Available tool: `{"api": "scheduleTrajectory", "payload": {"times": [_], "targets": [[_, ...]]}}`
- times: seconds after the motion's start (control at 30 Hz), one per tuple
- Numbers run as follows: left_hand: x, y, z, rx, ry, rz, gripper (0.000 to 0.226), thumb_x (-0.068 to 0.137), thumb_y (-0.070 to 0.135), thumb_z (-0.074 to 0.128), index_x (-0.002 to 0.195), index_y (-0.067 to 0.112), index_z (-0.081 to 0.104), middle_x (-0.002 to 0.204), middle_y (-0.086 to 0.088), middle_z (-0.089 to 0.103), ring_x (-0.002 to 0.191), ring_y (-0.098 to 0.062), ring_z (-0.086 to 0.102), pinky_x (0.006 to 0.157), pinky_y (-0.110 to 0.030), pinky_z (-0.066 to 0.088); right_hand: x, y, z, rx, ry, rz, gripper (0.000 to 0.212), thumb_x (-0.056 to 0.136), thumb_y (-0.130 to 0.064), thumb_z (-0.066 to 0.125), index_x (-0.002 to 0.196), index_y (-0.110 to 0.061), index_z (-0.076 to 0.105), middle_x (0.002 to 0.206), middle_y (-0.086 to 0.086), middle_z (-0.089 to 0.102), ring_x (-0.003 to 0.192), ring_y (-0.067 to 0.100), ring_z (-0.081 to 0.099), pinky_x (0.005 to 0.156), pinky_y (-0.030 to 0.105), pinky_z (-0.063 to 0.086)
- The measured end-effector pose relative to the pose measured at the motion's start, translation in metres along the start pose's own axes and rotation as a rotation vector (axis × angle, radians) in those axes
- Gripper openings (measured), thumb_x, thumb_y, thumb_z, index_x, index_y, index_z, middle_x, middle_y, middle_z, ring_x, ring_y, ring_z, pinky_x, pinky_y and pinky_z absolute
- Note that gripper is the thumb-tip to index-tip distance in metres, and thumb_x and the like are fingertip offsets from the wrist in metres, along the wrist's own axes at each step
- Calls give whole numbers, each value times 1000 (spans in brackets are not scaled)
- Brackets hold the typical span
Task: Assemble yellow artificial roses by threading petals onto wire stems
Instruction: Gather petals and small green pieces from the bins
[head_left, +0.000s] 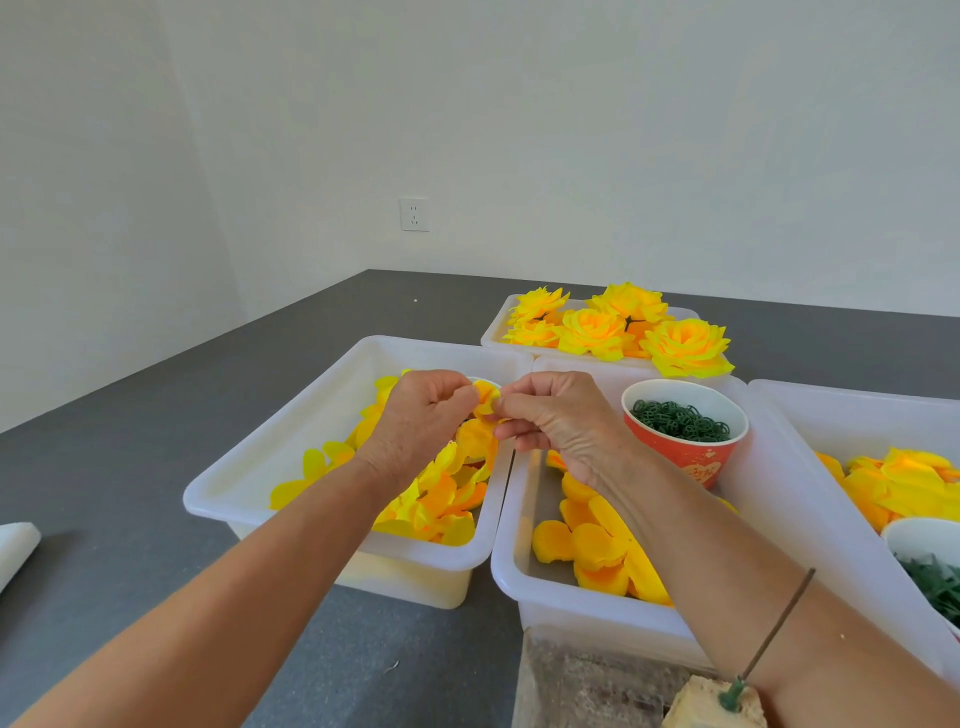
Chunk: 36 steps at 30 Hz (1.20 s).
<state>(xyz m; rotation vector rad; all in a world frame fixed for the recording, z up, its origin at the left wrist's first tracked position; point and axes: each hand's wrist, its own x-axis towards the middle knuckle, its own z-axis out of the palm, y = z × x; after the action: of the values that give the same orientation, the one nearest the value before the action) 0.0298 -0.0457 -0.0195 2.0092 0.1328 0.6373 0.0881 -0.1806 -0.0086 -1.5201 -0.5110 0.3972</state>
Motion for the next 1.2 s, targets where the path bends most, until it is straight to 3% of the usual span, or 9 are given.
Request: {"api": "scheduleTrajectory", "payload": {"times": [0.13, 0.3, 0.43, 0.53, 0.6, 0.73, 0.9, 1.03, 1.2], "targets": [[3, -6, 1, 82, 32, -20, 10, 77, -1, 56, 71, 2, 63, 56, -4, 52, 51, -14, 43, 48, -27, 39, -1, 1, 2, 22, 1, 4, 12, 82, 6, 62, 74, -3, 60, 53, 4, 65, 48, 9, 65, 43, 17, 51], [-1, -7, 0, -12, -37, -26, 18, 81, -6, 60, 70, 9, 59, 60, -6, 66, 50, -23, 63, 50, -30, 55, 0, 3, 1, 77, -7, 1, 10, 79, 8, 66, 73, 0, 61, 67, 14, 66, 54, 14, 67, 54, 21, 57], [-1, -5, 0, -37, -25, -9, 13, 80, -5, 62, 78, 8, 60, 63, -9, 66, 51, -25, 63, 49, -32, 55, 0, 4, 2, 80, -32, -10, 9, 78, 7, 67, 79, 1, 61, 66, 11, 66, 52, 13, 66, 54, 21, 57], [0, -3, 1, -63, -3, -61, 26, 79, -8, 56, 90, 12, 67, 58, -2, 62, 46, -18, 62, 44, -27, 53, -1, 3, 5, -24, -77, -44, 11, 81, 7, 65, 76, 0, 57, 60, 10, 64, 50, 13, 66, 48, 21, 54], [1, -4, 0, -46, 34, -88, 28, 79, -8, 52, 87, 12, 70, 54, 2, 62, 44, -16, 63, 41, -23, 50, -2, 2, 7, -92, -80, -70, 14, 82, 8, 63, 74, -1, 55, 60, 12, 62, 49, 13, 65, 45, 21, 52], [7, -8, -6, -25, 192, -209, 25, 82, 0, 51, 72, 18, 65, 62, -7, 67, 46, -20, 66, 39, -21, 49, -1, 1, 5, -104, -45, -91, 20, 80, 11, 61, 69, -3, 52, 55, 9, 61, 50, 15, 66, 43, 21, 51], [5, -8, -3, -121, 90, -190, 15, 80, -5, 64, 73, 8, 60, 59, -5, 64, 47, -14, 65, 41, -20, 49, 2, 2, 3, 3, 55, -50, 19, 80, 12, 61, 77, -4, 51, 65, 13, 64, 50, 14, 66, 50, 21, 55], [4, -6, -4, -84, 89, -146, 23, 75, -1, 72, 66, 8, 53, 61, -12, 65, 45, -13, 64, 39, -17, 45, 5, 3, 3, 3, 58, -45, 26, 76, 5, 69, 94, -6, 54, 73, 8, 64, 55, 11, 62, 55, 19, 53], [3, -5, -2, -13, 185, -89, 20, 77, 0, 67, 67, 8, 51, 65, -14, 64, 49, -15, 67, 39, -17, 45, 5, 9, 3, -206, 102, -165, 14, 75, -10, 76, 81, -12, 64, 62, 1, 60, 53, 8, 53, 55, 22, 47]]}}
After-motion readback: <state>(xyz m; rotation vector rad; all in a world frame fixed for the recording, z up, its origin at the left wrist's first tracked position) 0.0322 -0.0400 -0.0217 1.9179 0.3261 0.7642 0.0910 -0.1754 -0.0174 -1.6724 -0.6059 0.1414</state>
